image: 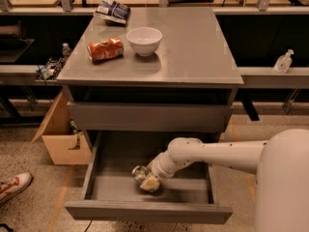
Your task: Place 7up can into middle drawer
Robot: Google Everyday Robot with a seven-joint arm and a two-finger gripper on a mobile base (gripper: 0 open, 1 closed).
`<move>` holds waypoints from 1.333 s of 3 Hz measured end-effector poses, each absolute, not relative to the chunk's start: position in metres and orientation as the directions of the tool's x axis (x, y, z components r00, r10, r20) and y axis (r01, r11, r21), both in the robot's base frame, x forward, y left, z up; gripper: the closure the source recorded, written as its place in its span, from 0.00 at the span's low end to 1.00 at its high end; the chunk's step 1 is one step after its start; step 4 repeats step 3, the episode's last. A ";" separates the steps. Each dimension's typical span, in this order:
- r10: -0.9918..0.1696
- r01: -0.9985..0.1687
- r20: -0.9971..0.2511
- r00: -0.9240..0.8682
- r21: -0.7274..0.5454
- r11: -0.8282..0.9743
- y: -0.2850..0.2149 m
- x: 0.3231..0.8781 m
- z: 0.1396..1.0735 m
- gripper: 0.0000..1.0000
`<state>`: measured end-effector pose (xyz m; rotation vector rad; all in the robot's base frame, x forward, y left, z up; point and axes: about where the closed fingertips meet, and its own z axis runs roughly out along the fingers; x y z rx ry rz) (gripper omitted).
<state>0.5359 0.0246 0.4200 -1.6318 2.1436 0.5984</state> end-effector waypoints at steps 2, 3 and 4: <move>-0.803 -0.968 -0.549 -0.233 0.052 0.245 0.012 0.549 0.445 0.00; -0.787 -0.956 -0.566 -0.246 0.010 0.292 -0.014 0.555 0.468 0.00; -0.787 -0.956 -0.566 -0.246 0.010 0.292 -0.014 0.555 0.468 0.00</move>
Offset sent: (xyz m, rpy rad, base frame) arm 0.0275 -0.0326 0.0505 -0.0194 -0.1113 -0.0421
